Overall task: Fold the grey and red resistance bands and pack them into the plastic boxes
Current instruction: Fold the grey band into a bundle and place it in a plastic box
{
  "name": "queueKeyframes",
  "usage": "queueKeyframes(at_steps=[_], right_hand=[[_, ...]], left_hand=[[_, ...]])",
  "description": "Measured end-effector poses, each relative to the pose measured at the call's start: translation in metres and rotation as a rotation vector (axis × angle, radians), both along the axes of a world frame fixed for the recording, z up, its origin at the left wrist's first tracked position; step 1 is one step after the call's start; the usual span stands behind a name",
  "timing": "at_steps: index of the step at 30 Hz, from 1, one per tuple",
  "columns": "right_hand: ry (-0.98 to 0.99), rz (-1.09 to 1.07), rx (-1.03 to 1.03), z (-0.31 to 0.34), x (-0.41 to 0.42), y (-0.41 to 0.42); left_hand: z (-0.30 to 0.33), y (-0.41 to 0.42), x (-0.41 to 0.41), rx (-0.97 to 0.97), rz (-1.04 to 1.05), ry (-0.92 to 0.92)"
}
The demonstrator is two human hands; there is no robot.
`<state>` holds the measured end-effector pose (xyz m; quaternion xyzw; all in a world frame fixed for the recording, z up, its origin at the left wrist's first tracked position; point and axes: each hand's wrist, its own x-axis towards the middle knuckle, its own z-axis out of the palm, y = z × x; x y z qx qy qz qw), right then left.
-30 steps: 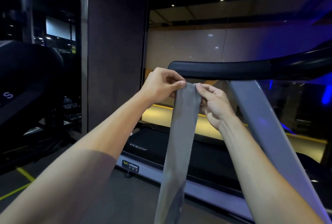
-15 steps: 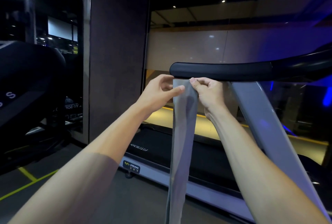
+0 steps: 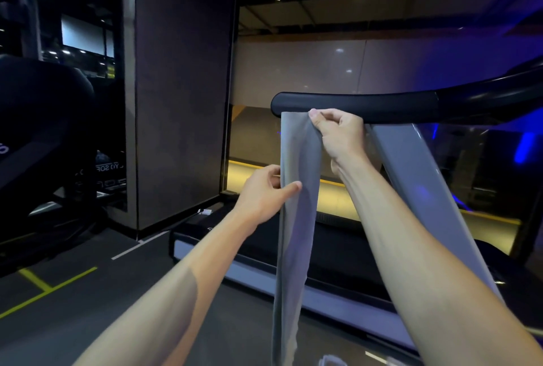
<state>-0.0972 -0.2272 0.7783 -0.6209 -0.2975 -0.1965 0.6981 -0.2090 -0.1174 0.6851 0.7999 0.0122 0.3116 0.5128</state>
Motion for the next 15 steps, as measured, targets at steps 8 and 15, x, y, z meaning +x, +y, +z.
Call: queueKeyframes(at_steps=[8,15], right_hand=[[0.019,-0.033,-0.025,0.003,0.001,-0.001],[0.021,-0.071,-0.033,0.008,0.003,0.002]], left_hand=[[-0.031,-0.011,0.007,-0.052,-0.050,0.043],[-0.053,-0.005,0.006,-0.143,-0.188,0.013]])
